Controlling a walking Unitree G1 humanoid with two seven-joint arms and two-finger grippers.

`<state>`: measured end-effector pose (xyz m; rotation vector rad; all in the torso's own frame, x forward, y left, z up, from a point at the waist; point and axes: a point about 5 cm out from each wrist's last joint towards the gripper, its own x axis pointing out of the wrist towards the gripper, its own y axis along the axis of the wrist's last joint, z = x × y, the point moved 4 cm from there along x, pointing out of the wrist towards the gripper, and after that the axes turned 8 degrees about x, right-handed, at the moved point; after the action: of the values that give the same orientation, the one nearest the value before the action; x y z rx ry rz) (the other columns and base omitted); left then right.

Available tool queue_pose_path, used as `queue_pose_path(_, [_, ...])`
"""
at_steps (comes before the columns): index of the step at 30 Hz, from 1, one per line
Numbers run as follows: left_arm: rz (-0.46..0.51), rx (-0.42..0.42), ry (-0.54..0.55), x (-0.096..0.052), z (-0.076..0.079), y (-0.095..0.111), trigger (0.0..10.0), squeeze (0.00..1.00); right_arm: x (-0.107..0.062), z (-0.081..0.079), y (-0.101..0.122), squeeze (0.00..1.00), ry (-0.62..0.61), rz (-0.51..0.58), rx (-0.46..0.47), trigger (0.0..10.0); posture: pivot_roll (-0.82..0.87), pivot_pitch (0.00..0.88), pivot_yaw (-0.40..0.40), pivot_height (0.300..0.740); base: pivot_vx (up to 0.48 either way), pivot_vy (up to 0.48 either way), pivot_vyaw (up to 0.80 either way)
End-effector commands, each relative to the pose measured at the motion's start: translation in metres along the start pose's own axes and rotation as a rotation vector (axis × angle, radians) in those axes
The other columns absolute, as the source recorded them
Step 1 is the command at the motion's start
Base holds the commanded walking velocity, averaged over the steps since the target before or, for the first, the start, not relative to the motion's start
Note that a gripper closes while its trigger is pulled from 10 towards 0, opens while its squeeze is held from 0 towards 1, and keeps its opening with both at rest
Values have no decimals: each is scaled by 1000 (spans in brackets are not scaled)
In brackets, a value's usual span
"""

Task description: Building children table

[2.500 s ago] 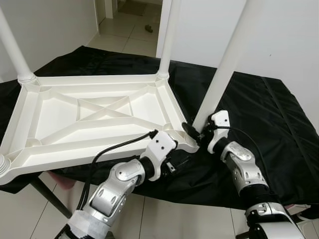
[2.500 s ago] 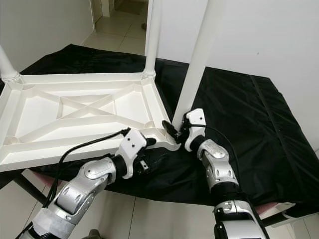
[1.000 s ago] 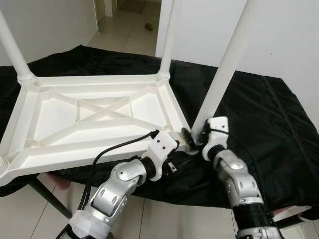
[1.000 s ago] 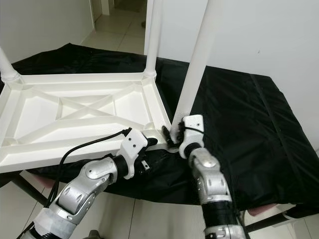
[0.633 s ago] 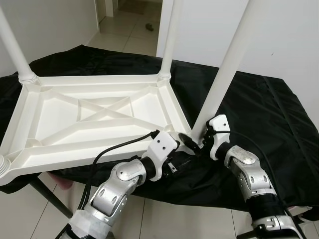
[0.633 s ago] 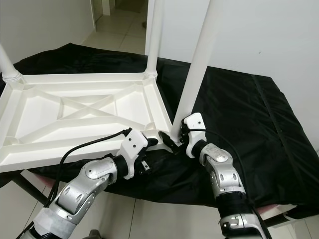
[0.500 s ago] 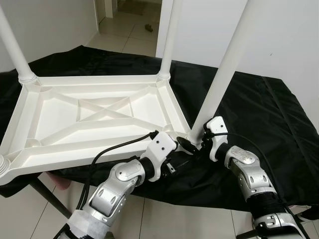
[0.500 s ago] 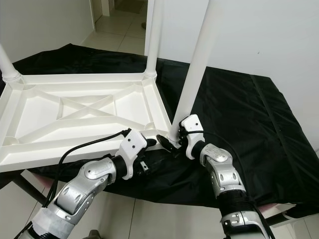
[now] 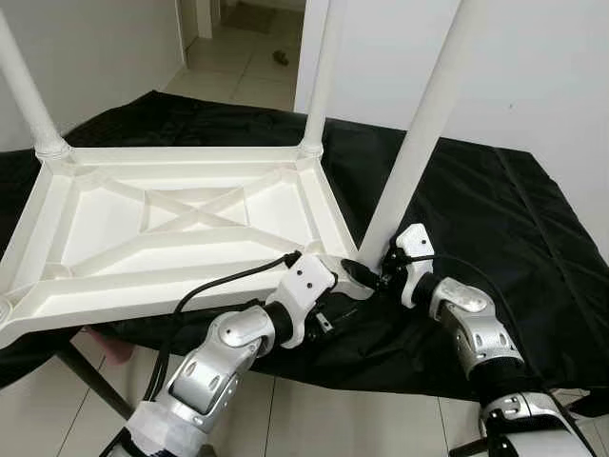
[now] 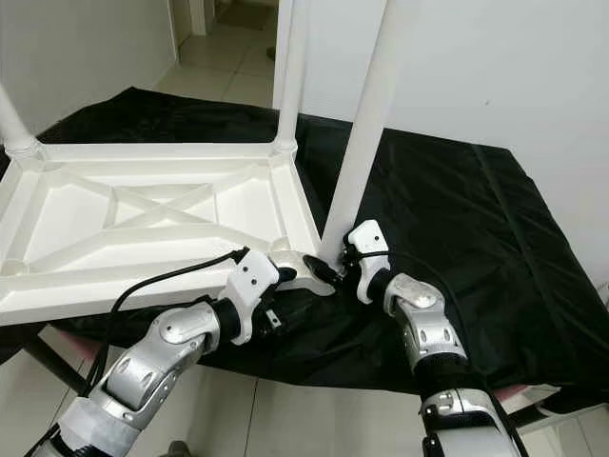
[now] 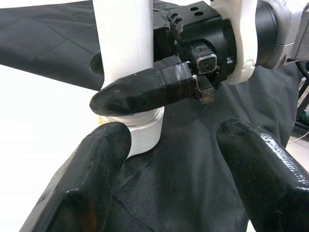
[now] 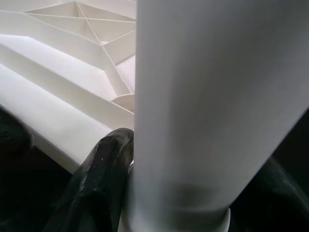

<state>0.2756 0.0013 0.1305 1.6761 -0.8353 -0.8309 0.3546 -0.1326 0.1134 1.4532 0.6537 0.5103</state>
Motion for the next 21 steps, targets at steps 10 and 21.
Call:
queue_pose_path(10, [36,-9,-84,3,12,8,10000,0,-11,25,-12,0,-430,56,115,0,57,0,-78,740,0,0,0])
queue_pose_path(21, [41,-16,-83,5,14,9,10000,0,-8,-12,-23,0,-718,29,185,0,56,0,-87,740,0,0,0])
